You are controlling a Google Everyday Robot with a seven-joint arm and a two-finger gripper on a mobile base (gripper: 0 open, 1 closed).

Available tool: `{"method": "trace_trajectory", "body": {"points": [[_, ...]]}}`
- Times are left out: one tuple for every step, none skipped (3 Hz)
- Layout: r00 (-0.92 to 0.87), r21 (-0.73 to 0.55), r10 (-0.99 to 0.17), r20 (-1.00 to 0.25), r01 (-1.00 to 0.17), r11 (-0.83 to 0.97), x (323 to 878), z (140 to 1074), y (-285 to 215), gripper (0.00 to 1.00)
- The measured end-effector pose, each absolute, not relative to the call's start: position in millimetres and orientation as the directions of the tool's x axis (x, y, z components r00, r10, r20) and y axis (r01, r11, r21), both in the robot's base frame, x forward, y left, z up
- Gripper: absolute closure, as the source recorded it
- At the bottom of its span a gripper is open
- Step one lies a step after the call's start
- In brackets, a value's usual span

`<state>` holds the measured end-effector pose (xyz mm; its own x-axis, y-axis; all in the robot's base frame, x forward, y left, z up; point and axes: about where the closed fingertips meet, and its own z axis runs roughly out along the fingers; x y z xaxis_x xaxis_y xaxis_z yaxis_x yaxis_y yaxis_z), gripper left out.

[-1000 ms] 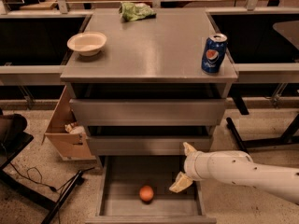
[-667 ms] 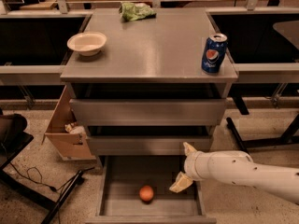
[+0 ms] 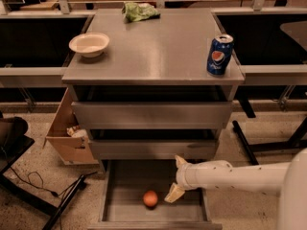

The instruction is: Pick orange from bottom drawer and place on counter

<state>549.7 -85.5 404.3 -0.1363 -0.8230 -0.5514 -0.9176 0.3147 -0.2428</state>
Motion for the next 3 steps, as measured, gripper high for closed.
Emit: {"method": "trace_trajectory", "body": {"points": [[-0.112, -0.224, -0.806, -0.582, -0.930, 0.291, 561, 346, -69, 0.00], [-0.110, -0.205, -0.776, -0.621, -0.933, 0.297, 570, 299, -62, 0.00], [-0.129, -0.168, -0.736, -0.664, -0.934, 0.316, 577, 258, -56, 0.00]]}}
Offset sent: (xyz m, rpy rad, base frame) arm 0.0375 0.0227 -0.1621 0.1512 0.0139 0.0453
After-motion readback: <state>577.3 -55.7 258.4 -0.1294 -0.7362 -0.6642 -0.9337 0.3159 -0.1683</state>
